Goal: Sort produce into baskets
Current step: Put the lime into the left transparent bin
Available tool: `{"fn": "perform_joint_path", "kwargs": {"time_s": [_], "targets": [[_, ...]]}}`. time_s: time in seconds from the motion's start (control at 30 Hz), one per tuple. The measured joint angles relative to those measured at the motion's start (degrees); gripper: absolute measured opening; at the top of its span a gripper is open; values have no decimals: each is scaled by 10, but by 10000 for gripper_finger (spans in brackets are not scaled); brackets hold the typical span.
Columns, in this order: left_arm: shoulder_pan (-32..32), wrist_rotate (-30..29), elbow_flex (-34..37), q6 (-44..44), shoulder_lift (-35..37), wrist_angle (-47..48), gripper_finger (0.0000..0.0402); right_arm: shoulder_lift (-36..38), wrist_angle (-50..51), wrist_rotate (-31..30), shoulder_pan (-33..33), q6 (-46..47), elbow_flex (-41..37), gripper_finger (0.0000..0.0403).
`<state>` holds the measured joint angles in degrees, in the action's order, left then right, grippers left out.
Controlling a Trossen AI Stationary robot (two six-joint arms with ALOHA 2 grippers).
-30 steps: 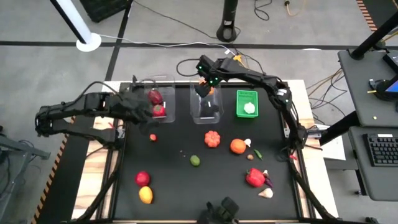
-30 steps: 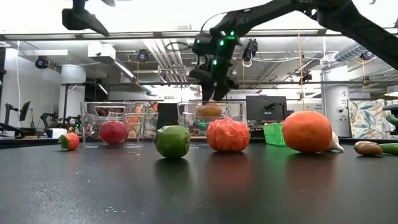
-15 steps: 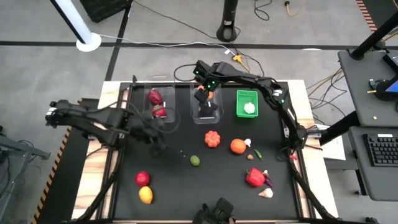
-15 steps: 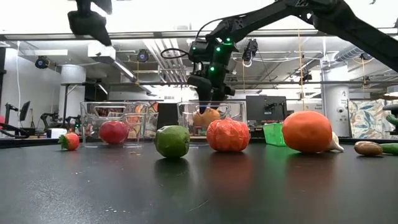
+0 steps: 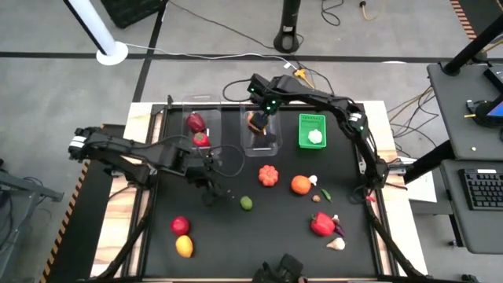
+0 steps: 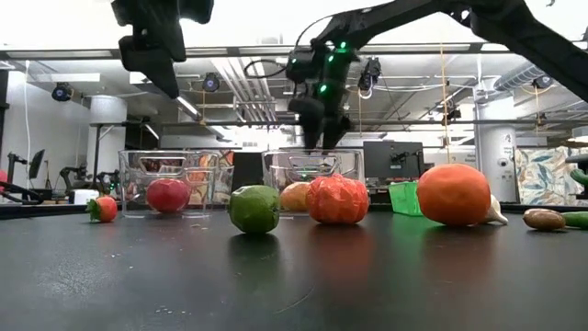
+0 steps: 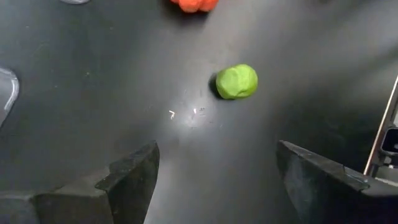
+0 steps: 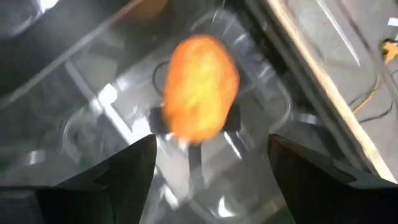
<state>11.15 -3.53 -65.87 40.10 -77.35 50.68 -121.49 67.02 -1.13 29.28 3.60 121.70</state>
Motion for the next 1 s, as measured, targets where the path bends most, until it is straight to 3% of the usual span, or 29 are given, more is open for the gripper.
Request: {"fn": "perform_joint_path", "kwargs": {"time_s": [0.27,0.53,0.83,1.0], "targets": [[13,41,0,-55,-51,-52,302,122,116,31,-25,2,-12,284],[21,47,0,-194,-120,-121,302,294,82,23,-103,151,-102,285],[21,45,0,-300,-203,-224,302,439,15,-92,-214,336,-266,289],[21,41,0,-330,-241,-236,302,485,11,-116,-247,405,-332,290]]}}
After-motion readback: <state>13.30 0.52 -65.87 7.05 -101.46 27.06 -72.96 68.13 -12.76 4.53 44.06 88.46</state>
